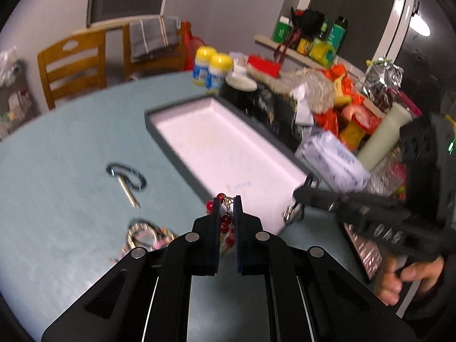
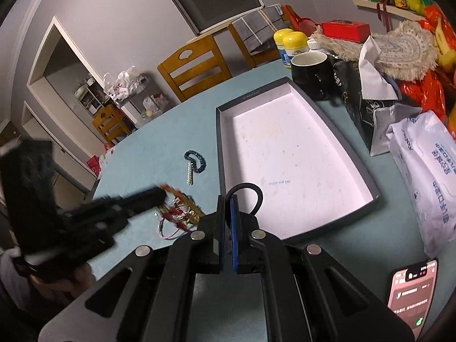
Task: Organize jewelry
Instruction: 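Carry pendant and hair tie into the white box and open both grippers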
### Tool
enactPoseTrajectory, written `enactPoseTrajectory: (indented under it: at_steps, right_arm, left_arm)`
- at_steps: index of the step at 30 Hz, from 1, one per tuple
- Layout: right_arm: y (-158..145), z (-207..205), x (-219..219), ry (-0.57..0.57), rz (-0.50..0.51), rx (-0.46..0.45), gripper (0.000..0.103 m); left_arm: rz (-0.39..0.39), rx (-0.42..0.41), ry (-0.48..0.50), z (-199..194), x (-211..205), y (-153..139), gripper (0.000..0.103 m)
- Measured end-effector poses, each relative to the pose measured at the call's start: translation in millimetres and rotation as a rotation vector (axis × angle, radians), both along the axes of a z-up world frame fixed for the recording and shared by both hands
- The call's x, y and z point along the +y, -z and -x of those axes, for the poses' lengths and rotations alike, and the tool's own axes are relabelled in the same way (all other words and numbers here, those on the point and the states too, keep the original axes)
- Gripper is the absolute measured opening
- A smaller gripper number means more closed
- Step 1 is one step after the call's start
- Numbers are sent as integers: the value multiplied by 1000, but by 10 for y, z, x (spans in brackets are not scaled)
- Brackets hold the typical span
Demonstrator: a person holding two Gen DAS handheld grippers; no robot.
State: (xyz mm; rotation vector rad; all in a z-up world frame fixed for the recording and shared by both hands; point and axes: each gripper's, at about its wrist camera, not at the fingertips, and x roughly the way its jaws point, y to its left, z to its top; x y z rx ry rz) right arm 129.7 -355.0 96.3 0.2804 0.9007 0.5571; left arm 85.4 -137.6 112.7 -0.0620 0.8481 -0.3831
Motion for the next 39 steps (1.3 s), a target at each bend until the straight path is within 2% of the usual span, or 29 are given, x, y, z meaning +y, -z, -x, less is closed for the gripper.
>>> enactPoseTrajectory:
  at_steps: [5,11,22,27,34,39]
  right_arm:
    - [-18,-72,-23,3,2,-13,3]
    - [-41,-155,-78,3,13,-28,3]
    - [20,-343,-240,30,32,-22,3]
    - [168,-479,-302,52,82,21,3]
    - [425,-645,-345,75,180,134,3]
    - [532,-701,-331,64,224,174,3]
  left_arm:
    - [-14,-43,-3,-155,-105,-223,8]
    - [-28,-70,6,-311,-277,-351,8]
    - [-14,-63,39,-469,-562,-280,8]
    - [-28,-28,38,-574,-654,-136,8]
    - [-103,102,-3,-766,-777,309,9]
    - [-142,188,-16,-819,-815,570,9]
